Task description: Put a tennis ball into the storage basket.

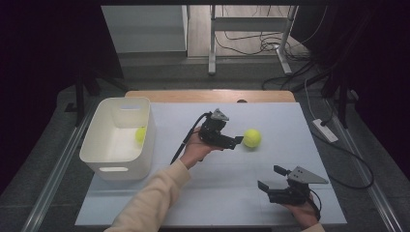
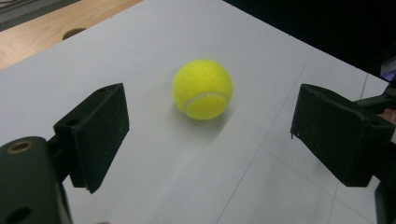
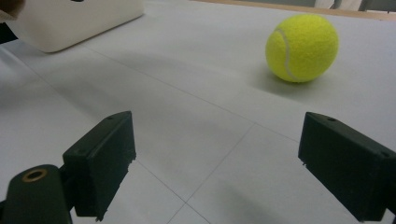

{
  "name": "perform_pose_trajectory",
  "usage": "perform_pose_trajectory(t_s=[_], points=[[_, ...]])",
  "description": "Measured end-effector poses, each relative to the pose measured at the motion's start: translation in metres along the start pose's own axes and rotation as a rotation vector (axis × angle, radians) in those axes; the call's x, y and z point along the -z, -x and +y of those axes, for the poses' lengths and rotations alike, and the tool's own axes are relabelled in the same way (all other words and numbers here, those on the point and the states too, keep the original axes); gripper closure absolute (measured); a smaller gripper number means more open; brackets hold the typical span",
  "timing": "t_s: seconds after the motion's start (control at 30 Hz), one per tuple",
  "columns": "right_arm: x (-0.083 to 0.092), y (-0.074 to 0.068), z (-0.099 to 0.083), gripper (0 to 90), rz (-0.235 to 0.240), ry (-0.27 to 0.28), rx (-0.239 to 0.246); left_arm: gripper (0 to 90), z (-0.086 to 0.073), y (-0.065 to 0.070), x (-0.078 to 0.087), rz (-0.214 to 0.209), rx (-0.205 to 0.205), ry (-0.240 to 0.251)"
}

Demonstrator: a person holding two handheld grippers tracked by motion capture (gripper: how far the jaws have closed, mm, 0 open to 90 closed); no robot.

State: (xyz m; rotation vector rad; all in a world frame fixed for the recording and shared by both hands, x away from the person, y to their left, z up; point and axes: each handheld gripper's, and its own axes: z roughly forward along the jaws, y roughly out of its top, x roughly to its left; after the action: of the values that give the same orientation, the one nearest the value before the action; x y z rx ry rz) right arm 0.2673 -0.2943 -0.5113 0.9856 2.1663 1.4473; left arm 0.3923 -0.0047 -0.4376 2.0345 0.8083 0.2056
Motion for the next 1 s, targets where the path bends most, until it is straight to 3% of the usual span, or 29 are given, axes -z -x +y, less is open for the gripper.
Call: perform_pose_trajectory(t_s=[0.47, 0.73, 1.0], points=[[-0.001, 0.0, -0.001, 11.1, 0.0, -0.005, 0.003, 12.4, 0.007, -0.005, -0.012, 0.023, 0.0, -0.029], [0.0, 0.001, -0.001, 11.4, -0.004, -0.006, 0.004, 12.4, 0.01, -0.001, -0.021, 0.029, -0.028, -0.045], [0.0, 0.001, -0.001, 11.4, -0.003, -0.001, 0.002, 12.4, 0.015, 0.0, -0.028, 0.033, -0.025, -0.057]])
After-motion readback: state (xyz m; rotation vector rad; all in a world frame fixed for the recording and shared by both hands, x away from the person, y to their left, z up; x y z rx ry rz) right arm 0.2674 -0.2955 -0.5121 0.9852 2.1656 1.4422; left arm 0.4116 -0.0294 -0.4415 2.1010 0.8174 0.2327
